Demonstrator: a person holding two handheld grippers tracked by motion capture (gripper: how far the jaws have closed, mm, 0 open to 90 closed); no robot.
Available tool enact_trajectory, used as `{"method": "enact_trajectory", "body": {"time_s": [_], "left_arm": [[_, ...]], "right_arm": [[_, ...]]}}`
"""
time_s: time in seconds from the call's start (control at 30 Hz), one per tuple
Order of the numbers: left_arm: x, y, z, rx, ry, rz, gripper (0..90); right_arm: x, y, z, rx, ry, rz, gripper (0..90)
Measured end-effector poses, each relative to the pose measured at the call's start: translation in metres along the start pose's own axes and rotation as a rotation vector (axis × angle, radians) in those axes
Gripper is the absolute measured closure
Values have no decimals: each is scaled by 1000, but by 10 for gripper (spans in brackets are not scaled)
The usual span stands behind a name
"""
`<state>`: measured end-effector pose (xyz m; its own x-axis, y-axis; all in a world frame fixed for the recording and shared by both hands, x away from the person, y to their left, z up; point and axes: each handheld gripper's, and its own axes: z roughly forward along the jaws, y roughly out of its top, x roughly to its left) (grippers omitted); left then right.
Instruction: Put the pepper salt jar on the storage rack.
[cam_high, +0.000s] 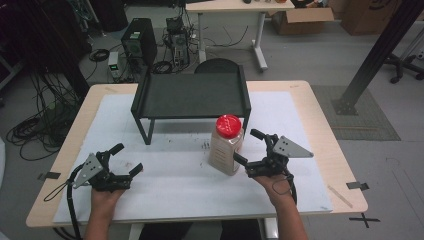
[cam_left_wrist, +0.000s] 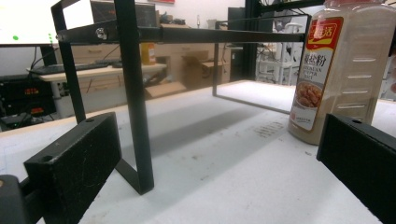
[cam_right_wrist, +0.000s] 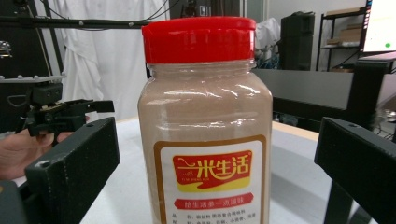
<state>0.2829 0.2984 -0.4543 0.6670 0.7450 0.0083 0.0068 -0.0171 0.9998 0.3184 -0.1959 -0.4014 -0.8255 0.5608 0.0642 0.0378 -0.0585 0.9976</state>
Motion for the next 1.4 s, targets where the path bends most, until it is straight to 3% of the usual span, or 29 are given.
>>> {"method": "enact_trajectory", "body": {"time_s": [0.27, 0.83, 1.4], "left_arm": [[0, 0, 0, -1, 0, -1, 2], [0, 0, 0, -1, 0, -1, 2], [0, 0, 0, -3, -1, 0, 2]], "right_arm": [[-1, -1, 14, 39, 29, 20, 0], [2, -7, 36, 66, 55, 40, 0], [3, -16, 53, 89, 48, 52, 0]]}}
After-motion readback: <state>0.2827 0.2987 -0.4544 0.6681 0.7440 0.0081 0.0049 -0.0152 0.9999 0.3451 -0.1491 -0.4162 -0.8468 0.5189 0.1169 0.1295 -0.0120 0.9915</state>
